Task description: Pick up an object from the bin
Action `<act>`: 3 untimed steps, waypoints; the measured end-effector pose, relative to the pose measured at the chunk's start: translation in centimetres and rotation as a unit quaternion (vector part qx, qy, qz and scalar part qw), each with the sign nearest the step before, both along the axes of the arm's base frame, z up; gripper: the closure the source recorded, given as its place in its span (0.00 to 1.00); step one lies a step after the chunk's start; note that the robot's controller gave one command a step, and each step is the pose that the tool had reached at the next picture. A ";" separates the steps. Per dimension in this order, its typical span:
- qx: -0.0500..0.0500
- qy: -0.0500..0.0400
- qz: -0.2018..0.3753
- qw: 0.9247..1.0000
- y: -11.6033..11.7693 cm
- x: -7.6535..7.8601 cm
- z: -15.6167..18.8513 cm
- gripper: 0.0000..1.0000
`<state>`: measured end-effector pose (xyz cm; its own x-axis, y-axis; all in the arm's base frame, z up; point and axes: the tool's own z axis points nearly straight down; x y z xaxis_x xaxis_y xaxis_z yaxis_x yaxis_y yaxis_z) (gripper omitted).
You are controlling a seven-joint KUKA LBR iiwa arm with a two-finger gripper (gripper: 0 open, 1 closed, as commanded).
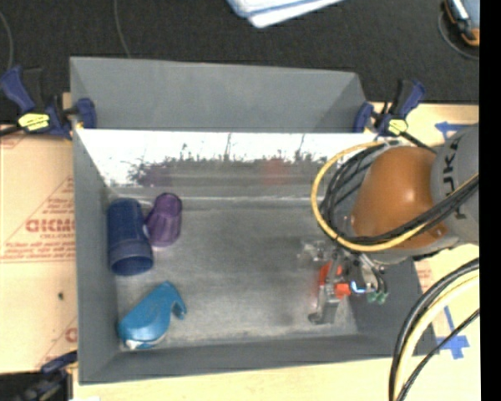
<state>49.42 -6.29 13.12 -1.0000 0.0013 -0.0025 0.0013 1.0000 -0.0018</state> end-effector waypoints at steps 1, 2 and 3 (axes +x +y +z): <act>0.000 0.000 -0.094 0.996 -0.7 1.5 -2.2 0.00; -0.001 -0.004 -0.091 0.996 -4.0 3.8 -4.3 0.00; 0.000 -0.001 -0.157 0.988 -8.6 1.6 -5.5 1.00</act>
Offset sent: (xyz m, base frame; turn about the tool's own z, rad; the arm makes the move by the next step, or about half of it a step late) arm 0.0364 -0.0380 -0.0437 0.1817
